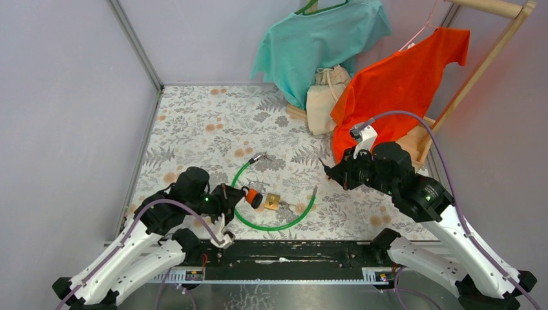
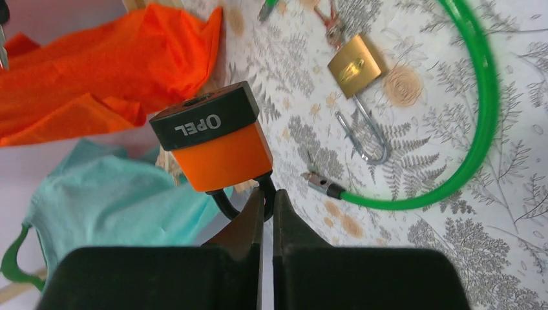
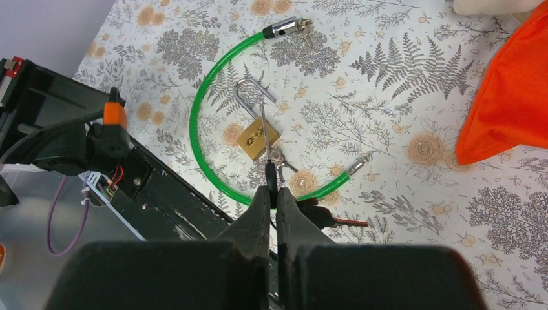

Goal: Unlock with the key

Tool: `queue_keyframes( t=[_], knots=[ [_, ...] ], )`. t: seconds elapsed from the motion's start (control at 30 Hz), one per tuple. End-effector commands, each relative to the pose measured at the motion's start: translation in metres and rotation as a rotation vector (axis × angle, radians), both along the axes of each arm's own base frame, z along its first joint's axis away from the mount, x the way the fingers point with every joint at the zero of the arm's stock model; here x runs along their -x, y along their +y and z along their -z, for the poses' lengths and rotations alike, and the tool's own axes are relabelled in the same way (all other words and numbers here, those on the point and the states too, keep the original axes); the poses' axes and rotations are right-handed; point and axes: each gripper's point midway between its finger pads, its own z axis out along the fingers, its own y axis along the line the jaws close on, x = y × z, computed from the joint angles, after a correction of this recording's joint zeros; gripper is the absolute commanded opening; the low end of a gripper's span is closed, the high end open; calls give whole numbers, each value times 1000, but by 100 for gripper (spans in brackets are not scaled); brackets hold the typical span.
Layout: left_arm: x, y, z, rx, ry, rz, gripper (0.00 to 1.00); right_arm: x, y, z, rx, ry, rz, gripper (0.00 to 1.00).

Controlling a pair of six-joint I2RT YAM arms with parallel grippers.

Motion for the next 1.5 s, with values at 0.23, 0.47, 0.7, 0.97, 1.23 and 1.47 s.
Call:
queue_keyframes(
  t=[0.23,0.47,0.7,0.97,1.23,1.47],
  knots=[
    [52,-10,-25,25,209,190,0,0,12,-24,-72,-56,-51,0],
    [60,2,-11,-46,531,-17,0,-3,17,-21,-60,-39,-66,0],
    [64,16,15,-192,822,-264,0,-5,26,-20,-65,-21,-90,0],
    [73,-2,21,-368,1415,-611,0,-2,31,-21,-87,-2,-106,0],
    [48,13,56,-574,1445,-951,0,2,30,-17,-98,12,-105,0],
    [36,36,81,-747,1310,-1204,0,1,31,-20,-107,9,-106,0]
  ],
)
